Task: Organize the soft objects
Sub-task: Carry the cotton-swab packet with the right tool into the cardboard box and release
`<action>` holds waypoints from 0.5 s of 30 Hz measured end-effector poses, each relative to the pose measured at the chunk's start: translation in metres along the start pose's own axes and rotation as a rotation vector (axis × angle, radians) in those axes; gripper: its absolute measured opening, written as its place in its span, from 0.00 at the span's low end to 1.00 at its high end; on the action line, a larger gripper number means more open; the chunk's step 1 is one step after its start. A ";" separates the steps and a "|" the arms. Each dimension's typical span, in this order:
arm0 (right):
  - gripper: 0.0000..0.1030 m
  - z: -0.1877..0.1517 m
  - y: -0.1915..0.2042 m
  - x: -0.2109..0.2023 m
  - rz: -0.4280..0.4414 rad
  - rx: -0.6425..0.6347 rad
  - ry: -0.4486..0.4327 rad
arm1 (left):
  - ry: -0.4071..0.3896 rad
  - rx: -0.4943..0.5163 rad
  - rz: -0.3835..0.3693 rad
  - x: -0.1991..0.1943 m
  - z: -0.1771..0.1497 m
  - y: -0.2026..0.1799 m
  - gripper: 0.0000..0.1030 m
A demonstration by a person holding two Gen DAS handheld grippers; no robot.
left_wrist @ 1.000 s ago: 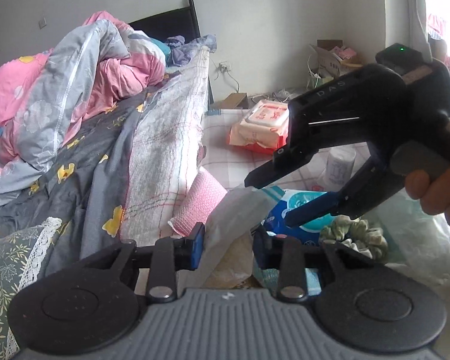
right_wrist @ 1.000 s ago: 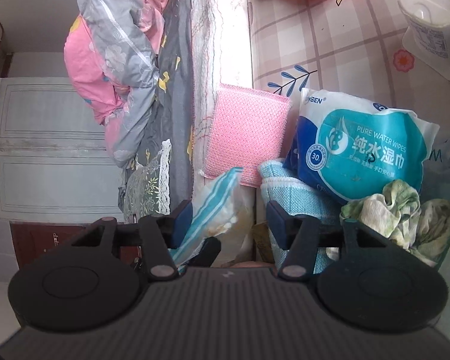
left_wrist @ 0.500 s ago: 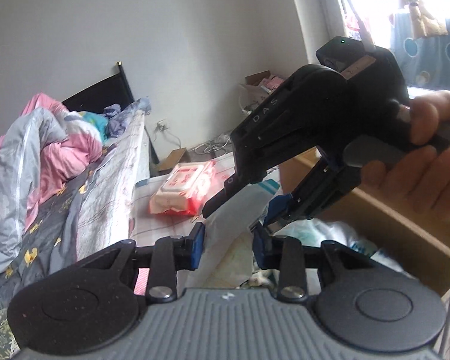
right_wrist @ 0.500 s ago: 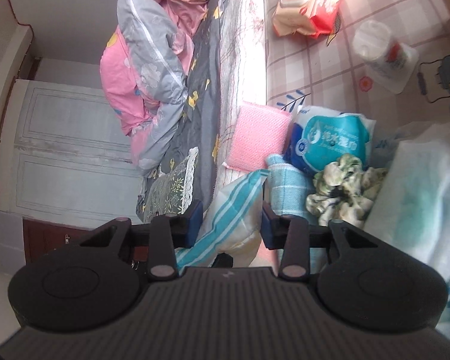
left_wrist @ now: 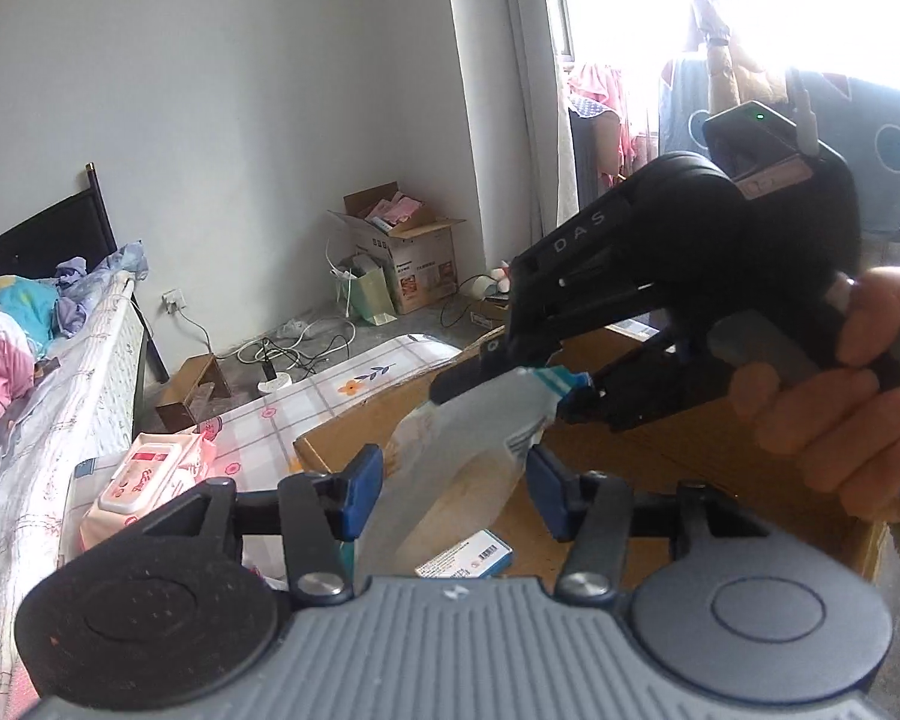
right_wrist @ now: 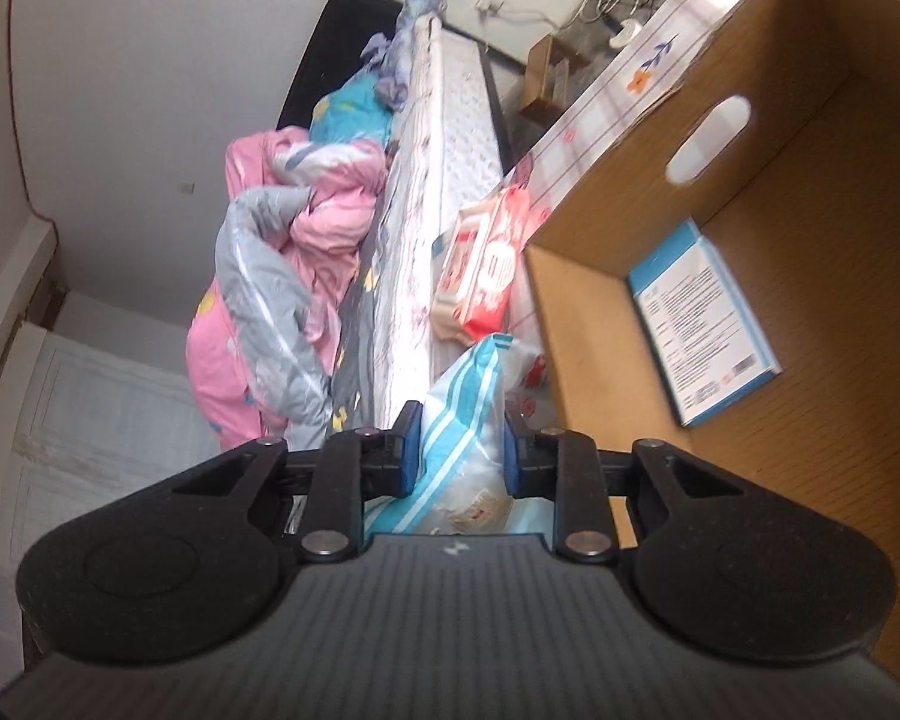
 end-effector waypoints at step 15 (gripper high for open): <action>0.25 0.080 -0.130 0.064 -0.297 -0.064 -0.212 | 0.088 -0.098 0.137 -0.007 -0.031 0.062 0.53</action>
Point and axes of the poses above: each gripper's, at about its wrist camera, not at the fingertips, and x roughly the way its jaws point, y to its left, z to its top, the point moved 9 cm from there along x, roughly the way its jaws point, and after that the axes turned 15 degrees about -y, right-handed, at the moved point
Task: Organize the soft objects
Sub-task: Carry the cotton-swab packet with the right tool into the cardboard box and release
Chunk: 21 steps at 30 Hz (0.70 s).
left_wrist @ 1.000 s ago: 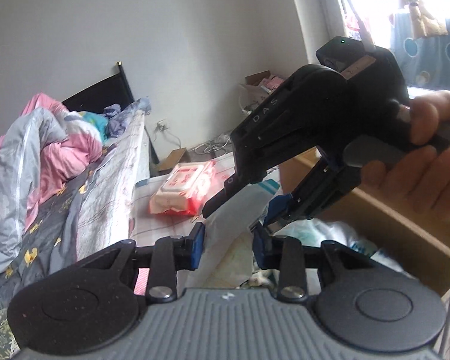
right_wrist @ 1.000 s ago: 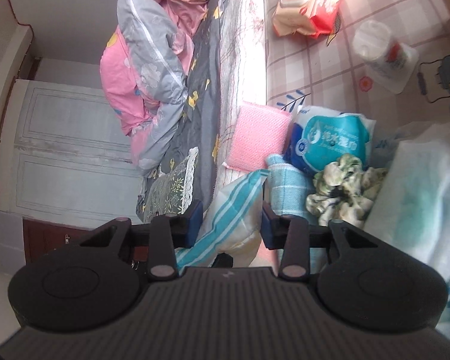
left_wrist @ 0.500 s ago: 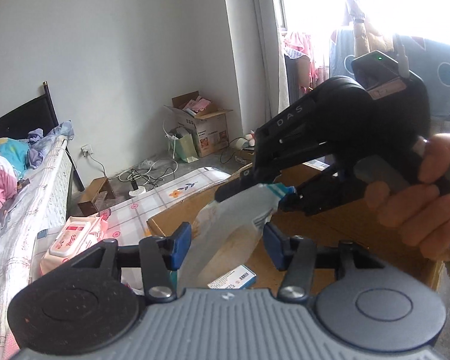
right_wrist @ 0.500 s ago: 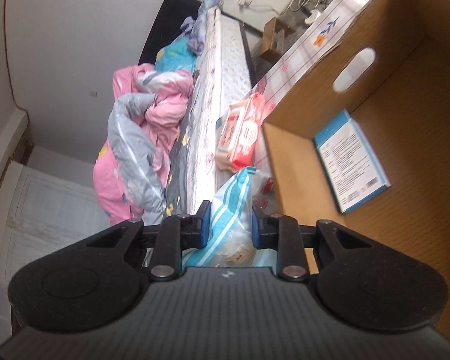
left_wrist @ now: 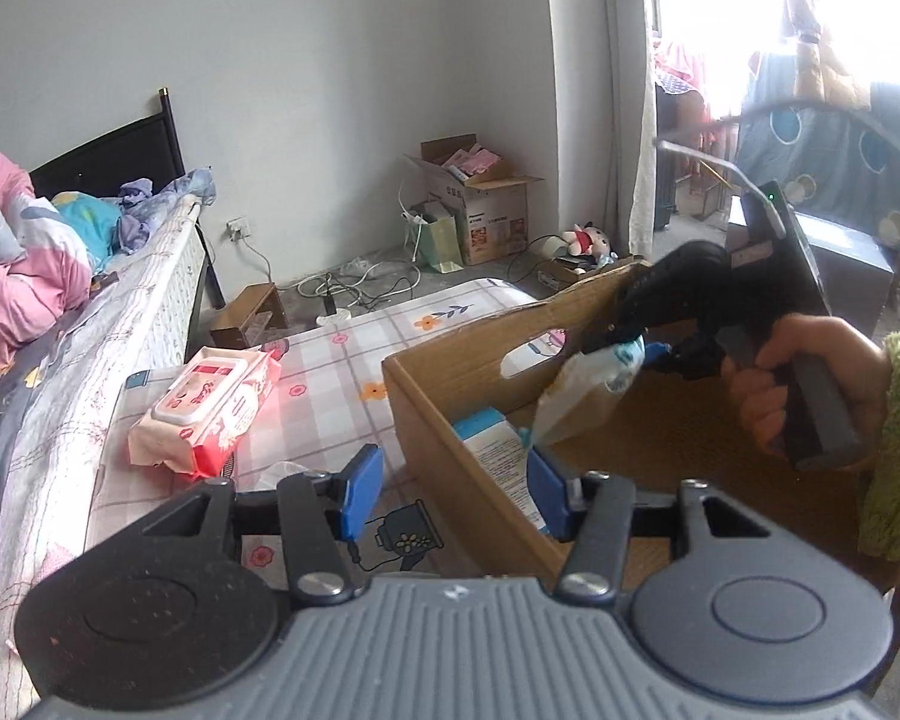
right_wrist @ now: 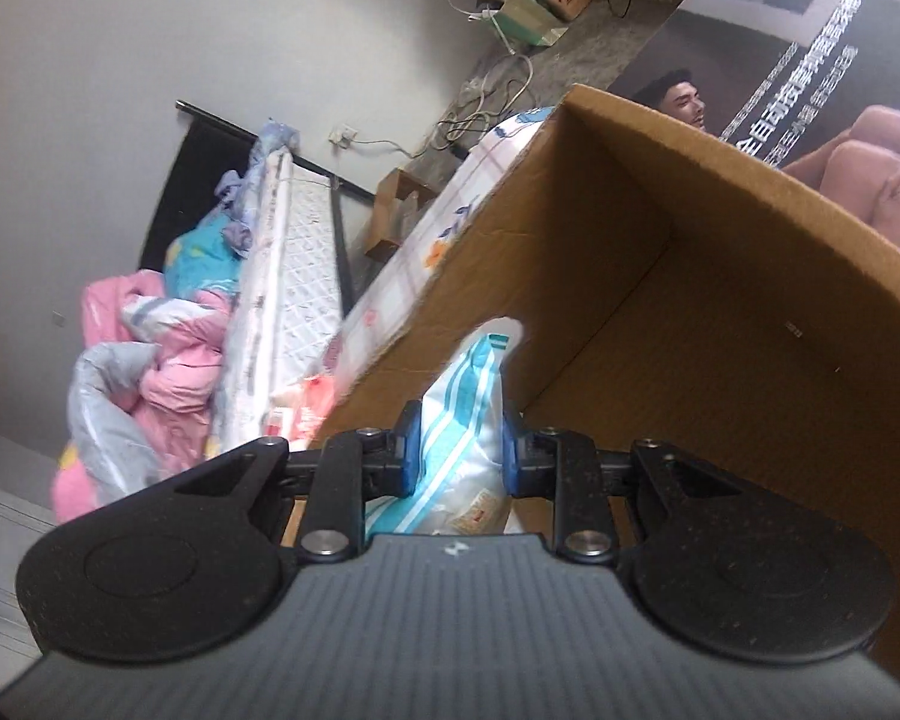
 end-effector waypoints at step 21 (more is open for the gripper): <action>0.31 -0.085 -0.046 0.009 -0.215 0.283 0.246 | 0.011 -0.109 0.040 -0.043 -0.024 0.041 0.53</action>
Point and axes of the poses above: each gripper's, at about its wrist camera, not at the fingertips, and x roughly the way its jaws point, y to its left, z to its top, the point moved 9 cm from there along x, roughly the way its jaws point, and after that the axes turned 15 degrees about -y, right-handed, at the moved point
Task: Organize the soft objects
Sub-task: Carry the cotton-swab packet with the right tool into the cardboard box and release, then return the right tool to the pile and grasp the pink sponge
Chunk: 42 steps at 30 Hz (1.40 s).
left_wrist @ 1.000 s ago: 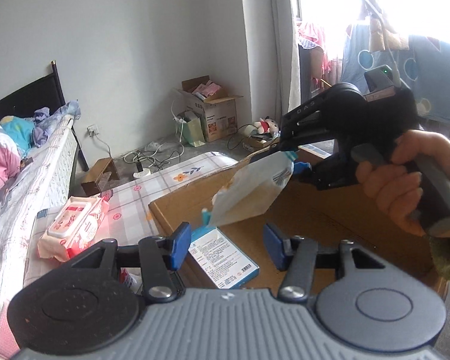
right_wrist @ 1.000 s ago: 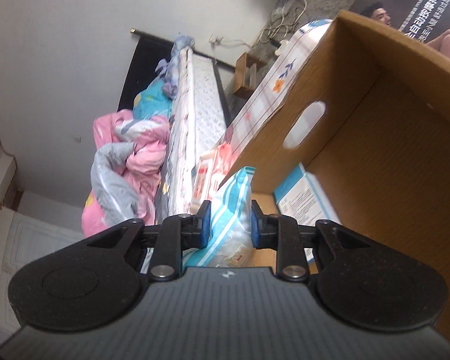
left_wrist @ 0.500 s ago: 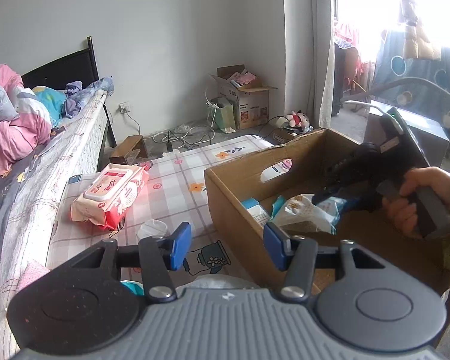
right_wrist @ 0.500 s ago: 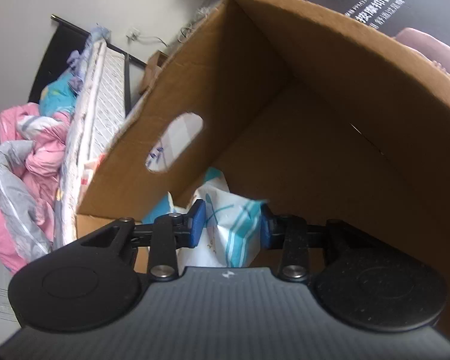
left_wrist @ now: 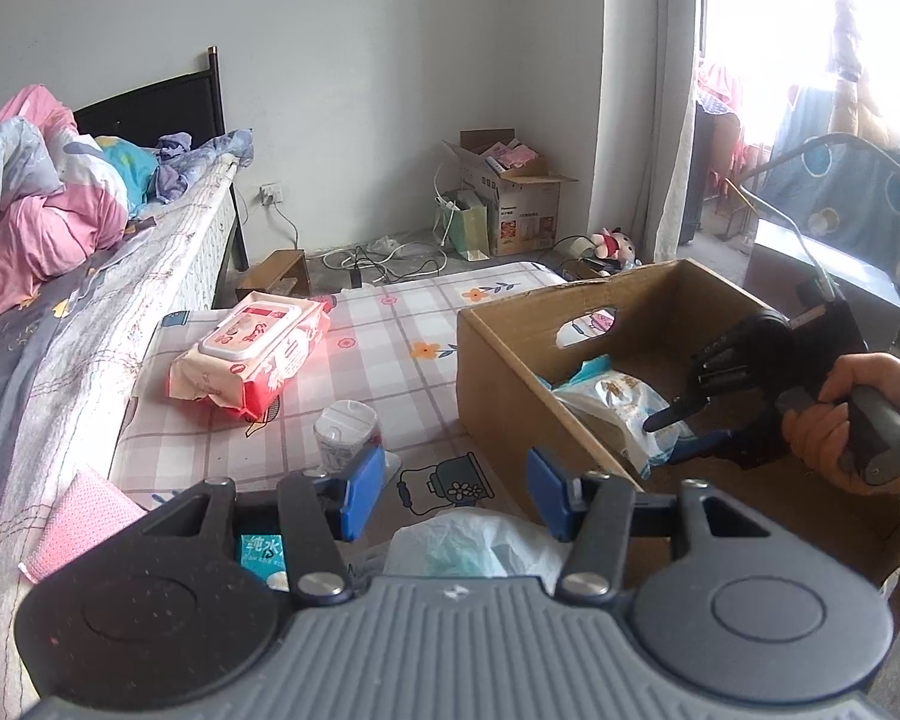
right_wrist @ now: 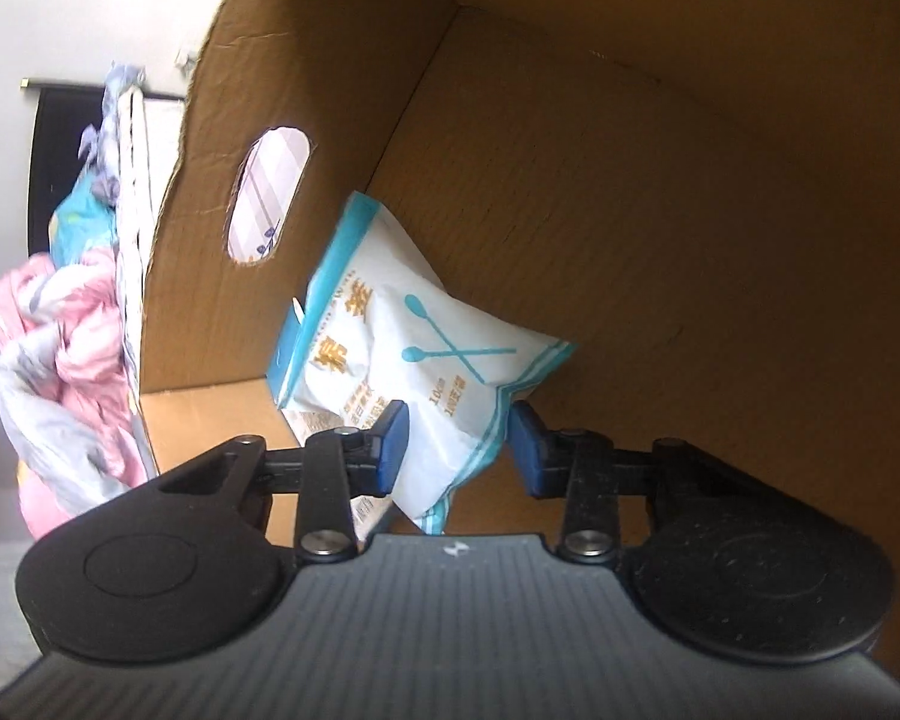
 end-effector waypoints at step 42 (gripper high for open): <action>0.78 -0.317 0.307 0.040 0.387 -0.631 0.460 | 0.183 0.084 0.364 -0.019 -0.061 0.211 0.82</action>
Point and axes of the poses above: each gripper's, at about its wrist camera, not at the fingertips, and x roughly the way its jaws point, y to its left, z to its top, the point moved 9 cm from there along x, roughly the way its jaws point, and after that the axes turned 15 degrees about -y, right-handed, at the moved point
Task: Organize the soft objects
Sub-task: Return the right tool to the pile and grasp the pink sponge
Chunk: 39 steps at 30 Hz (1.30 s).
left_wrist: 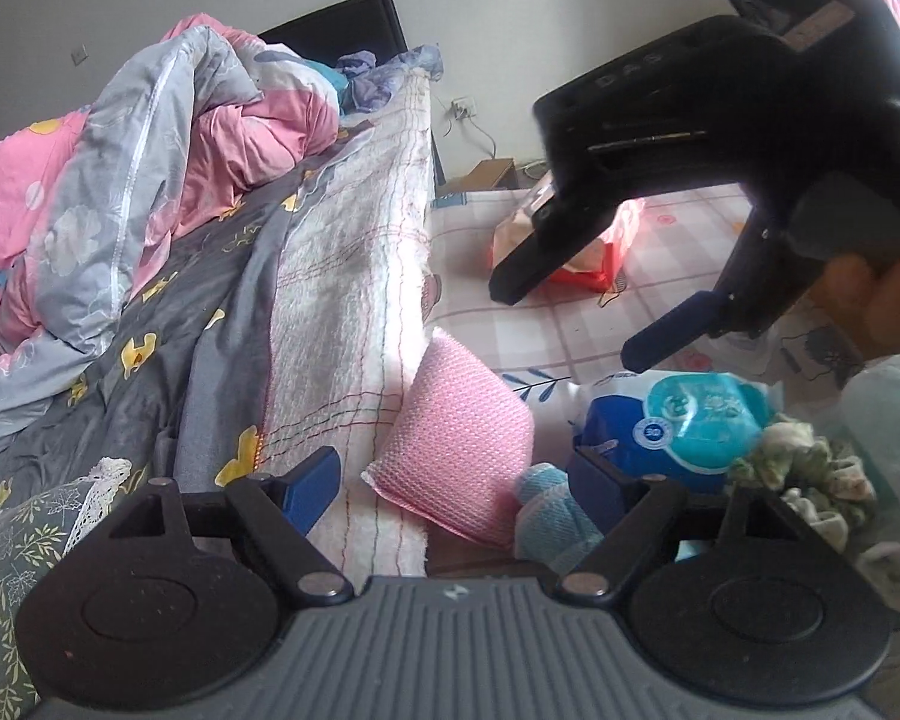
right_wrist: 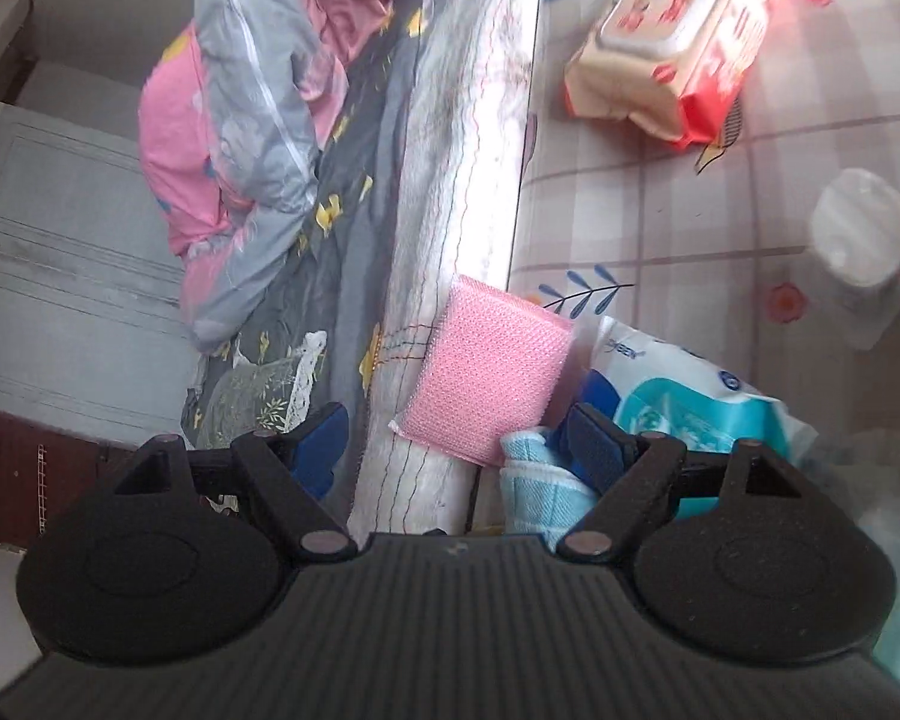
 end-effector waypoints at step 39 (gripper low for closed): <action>0.28 0.007 -0.022 0.048 0.023 0.158 0.034 | 0.030 -0.155 -0.195 0.016 0.017 -0.021 0.80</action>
Point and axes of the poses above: each gripper's, at about its wrist camera, not at the fingertips, and x roughly the way its jaws point, y to its left, z to its top, the point moved 9 cm from there along x, roughly the way its jaws point, and after that the axes turned 15 degrees about -y, right-handed, at the moved point
